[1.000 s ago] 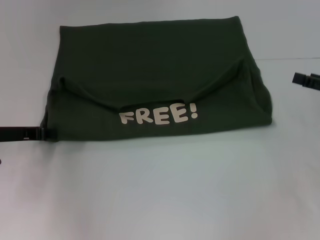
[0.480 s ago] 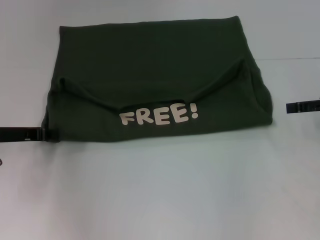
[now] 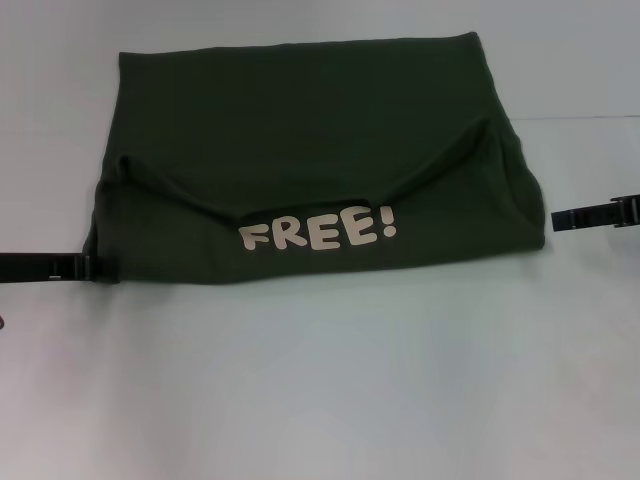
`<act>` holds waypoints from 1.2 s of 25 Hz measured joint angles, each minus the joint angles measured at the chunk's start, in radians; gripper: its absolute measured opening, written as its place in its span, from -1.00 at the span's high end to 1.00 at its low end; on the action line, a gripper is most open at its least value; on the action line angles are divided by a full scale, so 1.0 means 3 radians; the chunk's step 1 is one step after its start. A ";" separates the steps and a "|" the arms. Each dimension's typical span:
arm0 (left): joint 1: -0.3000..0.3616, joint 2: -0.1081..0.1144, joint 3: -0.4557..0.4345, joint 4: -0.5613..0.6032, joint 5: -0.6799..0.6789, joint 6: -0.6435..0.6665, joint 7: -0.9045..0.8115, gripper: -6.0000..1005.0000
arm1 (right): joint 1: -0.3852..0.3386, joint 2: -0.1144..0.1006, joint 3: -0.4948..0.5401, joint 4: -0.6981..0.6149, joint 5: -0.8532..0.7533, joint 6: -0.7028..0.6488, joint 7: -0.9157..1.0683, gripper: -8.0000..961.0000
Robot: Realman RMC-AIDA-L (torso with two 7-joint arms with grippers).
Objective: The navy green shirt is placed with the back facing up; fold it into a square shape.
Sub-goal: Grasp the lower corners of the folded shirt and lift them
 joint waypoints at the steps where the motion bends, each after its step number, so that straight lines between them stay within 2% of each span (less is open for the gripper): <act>1: -0.0001 0.0000 -0.0001 -0.0001 0.0000 0.0003 0.0000 0.86 | 0.0005 0.0016 -0.0011 0.0023 -0.0001 0.0048 -0.0003 -0.75; 8: -0.0002 0.0000 -0.0009 -0.0005 0.0000 0.0016 -0.0006 0.86 | 0.0110 0.0076 -0.0183 0.0344 -0.0002 0.0441 -0.0020 -0.75; 12: -0.0003 0.0000 -0.0006 -0.0005 0.0000 0.0016 -0.0007 0.86 | 0.0136 0.0146 -0.0243 0.0372 -0.0003 0.0587 -0.0023 -0.75; 19: -0.0007 0.0000 0.0001 -0.0011 0.0000 0.0016 -0.0012 0.85 | 0.0160 0.0230 -0.0277 0.0377 -0.0002 0.0757 -0.0057 -0.75; 30: -0.0008 0.0000 0.0006 -0.0005 0.0002 0.0021 -0.0012 0.86 | 0.0188 0.0283 -0.0285 0.0394 -0.0003 0.0904 -0.0098 -0.75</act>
